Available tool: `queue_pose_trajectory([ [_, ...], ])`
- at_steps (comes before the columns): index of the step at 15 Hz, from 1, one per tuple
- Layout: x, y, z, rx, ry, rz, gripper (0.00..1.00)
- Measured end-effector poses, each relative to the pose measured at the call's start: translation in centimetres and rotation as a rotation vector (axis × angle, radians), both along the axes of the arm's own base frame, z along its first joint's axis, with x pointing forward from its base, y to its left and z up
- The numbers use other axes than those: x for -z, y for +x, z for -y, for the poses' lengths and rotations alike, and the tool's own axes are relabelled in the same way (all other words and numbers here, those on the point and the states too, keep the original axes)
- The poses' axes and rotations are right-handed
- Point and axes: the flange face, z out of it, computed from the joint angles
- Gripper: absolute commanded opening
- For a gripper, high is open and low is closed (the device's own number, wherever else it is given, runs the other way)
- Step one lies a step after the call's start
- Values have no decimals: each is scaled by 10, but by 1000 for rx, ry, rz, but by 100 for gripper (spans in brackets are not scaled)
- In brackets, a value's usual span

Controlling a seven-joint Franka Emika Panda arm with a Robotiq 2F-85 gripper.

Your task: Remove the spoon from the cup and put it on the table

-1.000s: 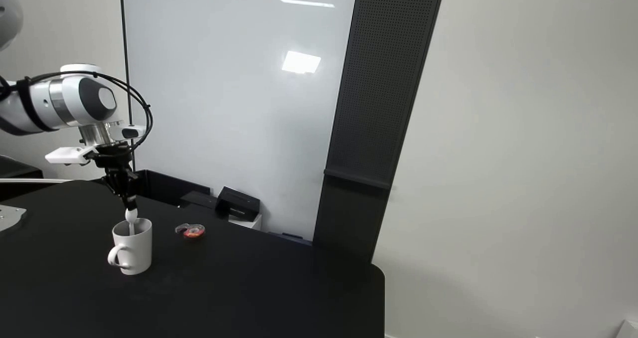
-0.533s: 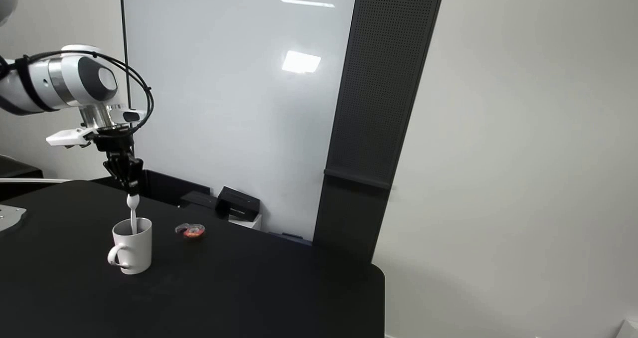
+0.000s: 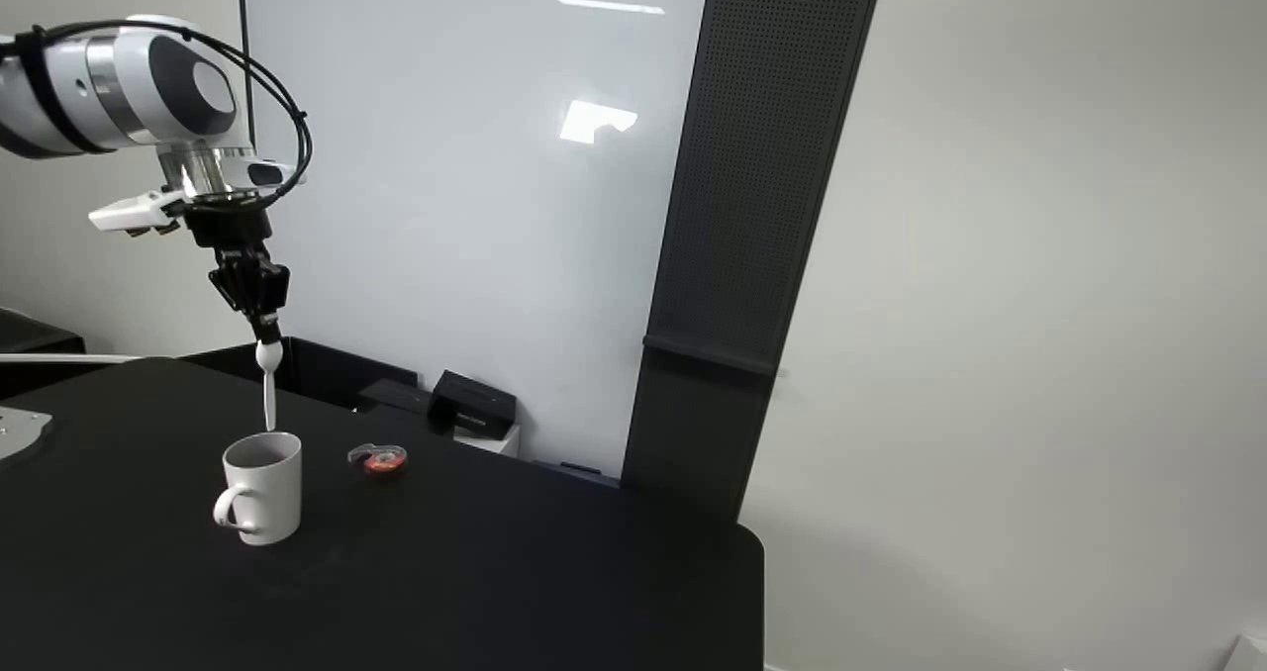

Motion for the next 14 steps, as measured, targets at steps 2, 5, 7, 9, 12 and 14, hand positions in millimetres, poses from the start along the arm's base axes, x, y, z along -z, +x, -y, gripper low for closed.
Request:
queue_pose_trajectory([
  [2, -10, -9, 8, 8, 3, -10, 2],
  [5, -19, -28, 24, 23, 6, -38, 2],
  [7, -21, -44, 39, 37, 8, -64, 2],
  [9, -18, -59, 55, 51, 14, -81, 2],
  [12, -5, -77, 82, 65, 58, -54, 2],
  [14, 9, -86, 100, 81, 103, -19, 2],
])
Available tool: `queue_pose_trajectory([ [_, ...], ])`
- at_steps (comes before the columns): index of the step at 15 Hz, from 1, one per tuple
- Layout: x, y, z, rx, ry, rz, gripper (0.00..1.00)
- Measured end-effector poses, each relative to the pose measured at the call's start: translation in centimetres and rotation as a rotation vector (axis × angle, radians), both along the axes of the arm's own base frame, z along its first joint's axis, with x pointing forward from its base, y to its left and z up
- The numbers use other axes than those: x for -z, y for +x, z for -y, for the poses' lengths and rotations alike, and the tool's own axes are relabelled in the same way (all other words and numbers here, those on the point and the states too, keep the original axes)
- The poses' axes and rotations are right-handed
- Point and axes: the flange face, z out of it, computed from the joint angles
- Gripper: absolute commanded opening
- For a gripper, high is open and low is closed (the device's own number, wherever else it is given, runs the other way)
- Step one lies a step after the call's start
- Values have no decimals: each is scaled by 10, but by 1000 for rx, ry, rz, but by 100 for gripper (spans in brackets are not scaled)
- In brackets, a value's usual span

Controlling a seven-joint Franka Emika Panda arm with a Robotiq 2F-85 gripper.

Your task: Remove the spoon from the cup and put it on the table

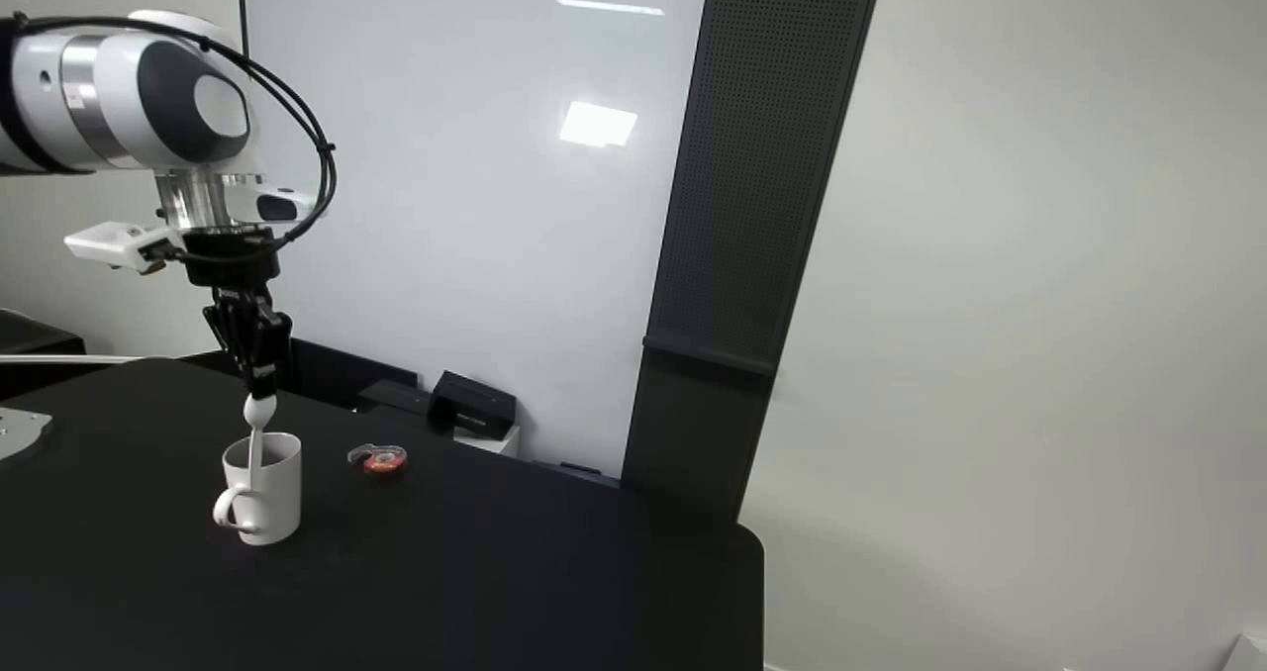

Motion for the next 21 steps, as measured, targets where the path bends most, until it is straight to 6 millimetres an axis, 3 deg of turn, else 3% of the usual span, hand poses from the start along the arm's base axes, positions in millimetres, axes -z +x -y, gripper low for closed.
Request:
queue_pose_trajectory([
  [5, 36, -17, 46, 40, 119, 19, 2],
  [11, 66, -30, 97, 38, 262, -30, 2],
  [21, 117, -29, 135, -123, 365, -42, 2],
])
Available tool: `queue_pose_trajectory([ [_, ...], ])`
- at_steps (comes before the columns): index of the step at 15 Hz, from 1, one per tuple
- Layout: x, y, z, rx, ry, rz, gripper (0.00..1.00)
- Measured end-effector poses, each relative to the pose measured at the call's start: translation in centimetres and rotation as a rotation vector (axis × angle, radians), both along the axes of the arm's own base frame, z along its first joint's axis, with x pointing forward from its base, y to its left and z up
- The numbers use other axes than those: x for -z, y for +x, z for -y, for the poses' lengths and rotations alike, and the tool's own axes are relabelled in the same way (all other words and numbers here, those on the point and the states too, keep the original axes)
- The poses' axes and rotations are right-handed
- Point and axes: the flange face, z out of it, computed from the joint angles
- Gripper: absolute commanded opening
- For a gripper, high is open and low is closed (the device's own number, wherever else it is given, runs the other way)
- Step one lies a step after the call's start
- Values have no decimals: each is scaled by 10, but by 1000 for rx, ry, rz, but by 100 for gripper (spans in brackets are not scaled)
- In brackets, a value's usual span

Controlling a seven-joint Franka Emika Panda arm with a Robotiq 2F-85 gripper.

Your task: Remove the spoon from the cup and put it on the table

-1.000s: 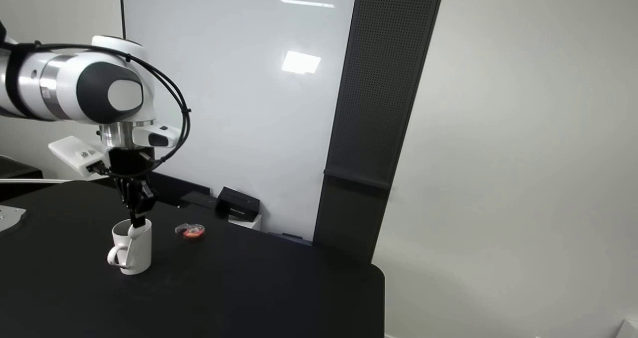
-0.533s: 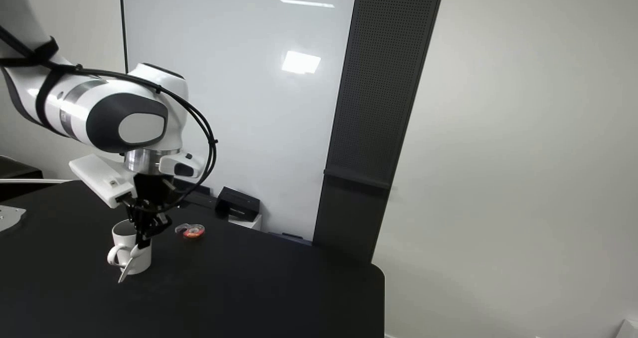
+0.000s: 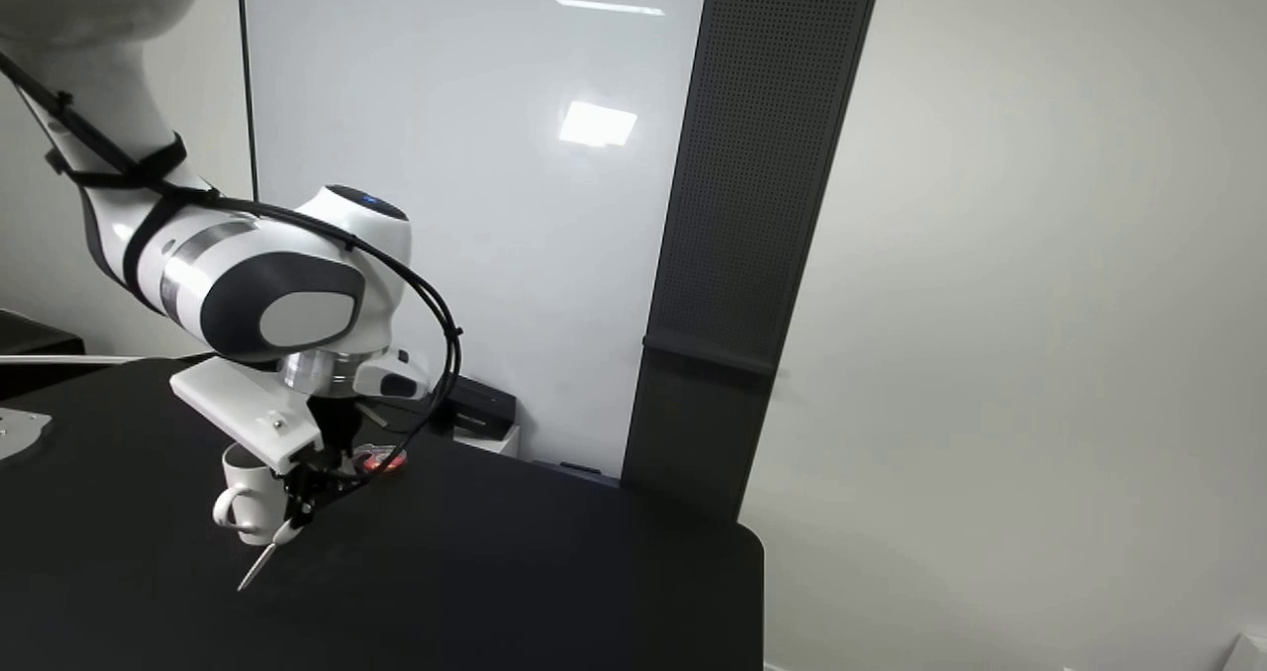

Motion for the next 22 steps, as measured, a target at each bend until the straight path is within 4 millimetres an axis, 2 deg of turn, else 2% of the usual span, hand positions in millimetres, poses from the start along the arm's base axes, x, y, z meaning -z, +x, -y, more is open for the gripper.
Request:
queue_pose_trajectory([
  [6, 38, 5, 15, -37, 60, -12, 2],
  [10, 55, 9, 20, -41, 76, -21, 2],
  [11, 58, 10, 20, -42, 79, -22, 32],
  [12, 60, 11, 20, -42, 80, -23, 32],
  [17, 58, 17, 18, -53, 74, -10, 65],
  [22, 44, 28, 5, -76, 21, 38, 98],
])
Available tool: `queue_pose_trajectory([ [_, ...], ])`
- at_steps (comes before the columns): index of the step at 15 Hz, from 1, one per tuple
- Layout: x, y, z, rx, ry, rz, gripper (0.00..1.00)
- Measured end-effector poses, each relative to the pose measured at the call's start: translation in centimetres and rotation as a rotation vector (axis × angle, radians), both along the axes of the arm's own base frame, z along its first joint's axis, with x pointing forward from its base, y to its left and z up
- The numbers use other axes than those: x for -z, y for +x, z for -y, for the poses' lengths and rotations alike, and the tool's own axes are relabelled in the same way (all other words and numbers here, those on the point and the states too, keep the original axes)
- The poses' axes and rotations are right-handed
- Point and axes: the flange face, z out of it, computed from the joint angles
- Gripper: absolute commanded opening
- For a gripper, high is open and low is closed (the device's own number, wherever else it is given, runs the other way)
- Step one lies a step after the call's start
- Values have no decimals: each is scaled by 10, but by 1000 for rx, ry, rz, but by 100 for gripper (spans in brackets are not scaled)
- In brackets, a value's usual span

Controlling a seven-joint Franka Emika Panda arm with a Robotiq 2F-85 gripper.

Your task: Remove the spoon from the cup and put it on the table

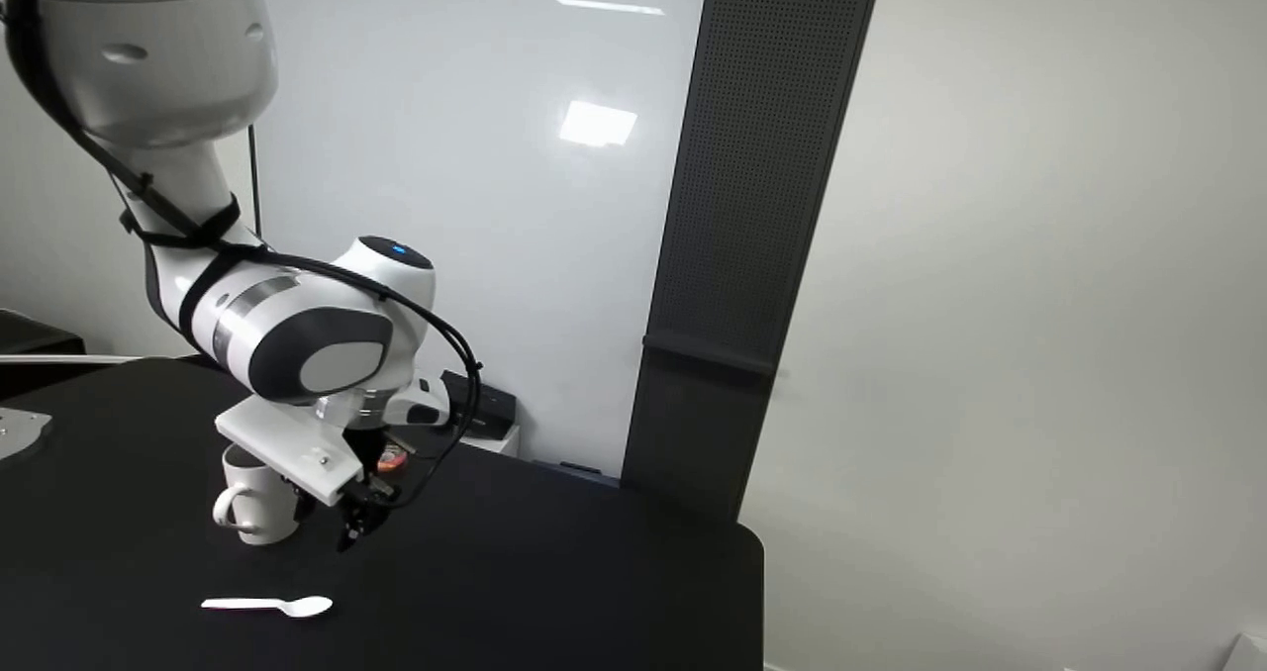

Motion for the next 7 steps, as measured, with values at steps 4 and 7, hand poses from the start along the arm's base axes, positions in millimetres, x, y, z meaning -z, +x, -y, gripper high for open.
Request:
queue_pose_trajectory([
  [4, -14, 6, -19, -68, -104, 41, 100],
  [7, -22, 8, -32, -86, -144, 53, 100],
])
